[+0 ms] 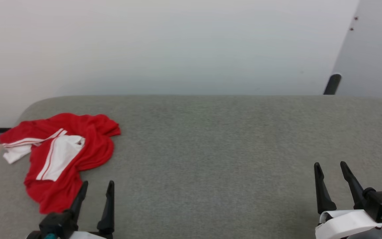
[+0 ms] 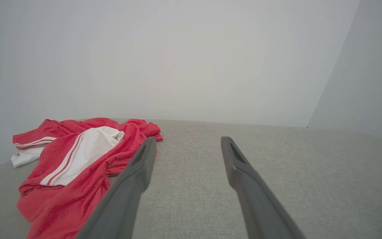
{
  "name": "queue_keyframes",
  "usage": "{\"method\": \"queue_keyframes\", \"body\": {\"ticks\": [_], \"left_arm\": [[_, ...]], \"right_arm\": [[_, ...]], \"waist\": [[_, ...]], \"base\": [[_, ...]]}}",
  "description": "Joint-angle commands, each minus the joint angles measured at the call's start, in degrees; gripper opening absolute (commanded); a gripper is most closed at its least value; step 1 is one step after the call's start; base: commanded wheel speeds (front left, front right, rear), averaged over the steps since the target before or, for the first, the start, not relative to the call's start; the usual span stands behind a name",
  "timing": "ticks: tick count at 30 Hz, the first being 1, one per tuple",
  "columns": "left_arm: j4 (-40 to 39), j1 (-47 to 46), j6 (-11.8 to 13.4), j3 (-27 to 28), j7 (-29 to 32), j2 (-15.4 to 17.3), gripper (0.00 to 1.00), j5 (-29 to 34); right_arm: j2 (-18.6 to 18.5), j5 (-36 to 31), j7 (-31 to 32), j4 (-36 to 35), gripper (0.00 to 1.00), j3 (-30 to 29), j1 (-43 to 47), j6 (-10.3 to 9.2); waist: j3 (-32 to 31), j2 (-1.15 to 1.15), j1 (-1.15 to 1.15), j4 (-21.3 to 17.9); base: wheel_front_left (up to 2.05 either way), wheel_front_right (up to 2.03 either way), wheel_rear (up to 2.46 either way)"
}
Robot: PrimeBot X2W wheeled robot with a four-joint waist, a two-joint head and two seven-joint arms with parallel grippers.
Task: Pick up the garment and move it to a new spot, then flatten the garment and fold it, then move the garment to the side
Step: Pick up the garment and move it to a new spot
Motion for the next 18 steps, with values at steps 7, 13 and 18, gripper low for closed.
{"method": "queue_keyframes", "body": {"ticks": [7, 13, 18], "left_arm": [[2.2, -2.4, 0.7, 1.5, 1.2, 2.0, 1.0, -1.7], [2.3, -2.7, 2.1, 3.4, 1.8, 3.2, 1.0, -2.5], [1.3, -2.0, 3.4, 4.5, 2.7, 3.7, 1.0, -2.8]], "right_arm": [[0.0, 0.4, 0.2, 0.7, 1.0, 2.0, 0.0, 0.04], [0.0, 1.3, -0.2, 1.9, 1.0, 3.9, -0.5, 0.04], [0.0, 2.3, -0.7, 3.2, 1.0, 5.9, -1.3, 0.04]], "waist": [[-1.2, 0.0, 0.0, 7.4], [-2.3, 0.0, 0.0, 13.8], [-2.9, 0.0, 0.0, 18.5]], "base": [[0.0, 0.0, 0.0], [0.0, 0.0, 0.0], [0.0, 0.0, 0.0]]}}
